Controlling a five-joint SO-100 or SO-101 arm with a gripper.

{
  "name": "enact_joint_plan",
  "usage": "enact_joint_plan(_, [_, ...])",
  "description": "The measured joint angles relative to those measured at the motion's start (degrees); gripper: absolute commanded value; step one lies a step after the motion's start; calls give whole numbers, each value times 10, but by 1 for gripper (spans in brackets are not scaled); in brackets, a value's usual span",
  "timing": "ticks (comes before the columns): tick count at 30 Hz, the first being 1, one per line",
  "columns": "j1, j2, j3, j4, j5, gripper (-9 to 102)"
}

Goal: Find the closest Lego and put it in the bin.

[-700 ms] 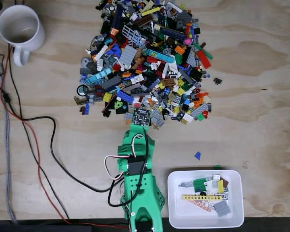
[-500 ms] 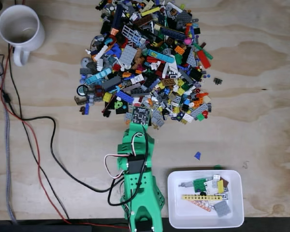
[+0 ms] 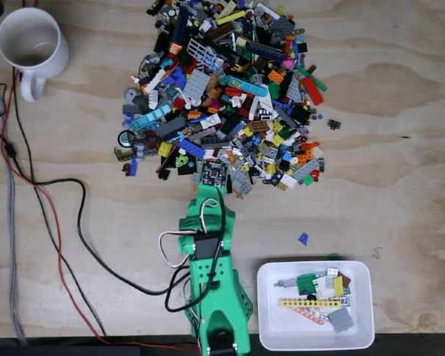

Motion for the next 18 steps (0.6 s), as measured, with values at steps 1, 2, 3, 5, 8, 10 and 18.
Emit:
enact_joint_plan(1, [-17, -24, 0, -8, 15, 15])
enact_joint_plan(2, [-37, -52, 0, -22, 40, 16])
enact_joint_plan(3, [-59, -83, -1, -37, 71, 16])
enact_joint_plan(5, [-105, -156, -14, -66, 135, 16])
enact_joint_plan(8, [-171, -260, -50, -110, 237, 18])
enact_joint_plan(10, [-196, -322, -83, -136, 294, 17])
enact_joint_plan(18, [-199, -492, -143, -232, 350, 18])
